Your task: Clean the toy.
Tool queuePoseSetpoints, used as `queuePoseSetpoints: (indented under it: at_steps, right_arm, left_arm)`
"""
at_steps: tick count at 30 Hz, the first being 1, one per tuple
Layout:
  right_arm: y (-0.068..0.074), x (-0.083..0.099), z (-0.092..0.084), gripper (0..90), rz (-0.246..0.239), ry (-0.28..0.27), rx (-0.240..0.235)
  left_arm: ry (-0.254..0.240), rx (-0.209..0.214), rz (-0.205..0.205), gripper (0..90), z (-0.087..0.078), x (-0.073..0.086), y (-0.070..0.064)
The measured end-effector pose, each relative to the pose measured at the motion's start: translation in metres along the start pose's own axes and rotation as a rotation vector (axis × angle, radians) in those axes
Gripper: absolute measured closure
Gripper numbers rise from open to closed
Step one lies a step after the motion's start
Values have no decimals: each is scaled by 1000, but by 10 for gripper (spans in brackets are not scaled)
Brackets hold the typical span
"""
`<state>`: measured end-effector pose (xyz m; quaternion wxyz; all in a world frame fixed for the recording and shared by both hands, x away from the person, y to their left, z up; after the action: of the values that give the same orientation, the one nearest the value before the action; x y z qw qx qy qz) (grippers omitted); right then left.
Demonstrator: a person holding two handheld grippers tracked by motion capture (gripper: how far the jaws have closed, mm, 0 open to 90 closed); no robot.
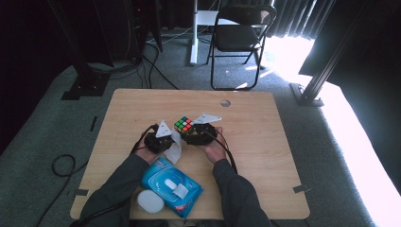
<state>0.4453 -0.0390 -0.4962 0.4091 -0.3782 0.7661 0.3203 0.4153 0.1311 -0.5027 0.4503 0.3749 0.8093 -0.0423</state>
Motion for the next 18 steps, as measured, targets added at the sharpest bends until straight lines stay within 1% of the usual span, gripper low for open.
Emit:
queuePoseSetpoints:
  at_steps: [1, 3, 9, 12, 16, 18]
  right_arm:
    - [0, -1, -1, 343, 5, -5, 0]
    - [0, -1, 0, 343, -3, 3, 1]
    - [2, 3, 3, 343, -29, 38, 11]
    - [2, 5, 5, 343, -40, 59, 15]
    - [3, 4, 5, 343, -45, 61, 15]
    - [2, 4, 7, 343, -51, 72, 20]
  left_arm:
    - [4, 1, 7, 847, 0, 0, 0]
    - [6, -5, 14, 846, 0, -1, 1]
    - [-24, -30, -7, 844, -7, -6, 7]
    - [-32, -32, -8, 845, -10, -8, 9]
    - [-39, -30, -10, 845, -12, -10, 9]
    - [-43, -23, -6, 845, -12, -11, 8]
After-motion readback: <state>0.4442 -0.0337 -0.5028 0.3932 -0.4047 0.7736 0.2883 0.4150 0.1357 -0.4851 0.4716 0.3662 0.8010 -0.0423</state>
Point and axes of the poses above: each handheld gripper's, and its own axes: z roughly forward along the jaws, x roughly out of its underside, y roughly to its left, the point moved 3 cm from there along z, roughly forward along the jaws, and after that the axes turned 11 degrees about -x, right-handed, at the moved point
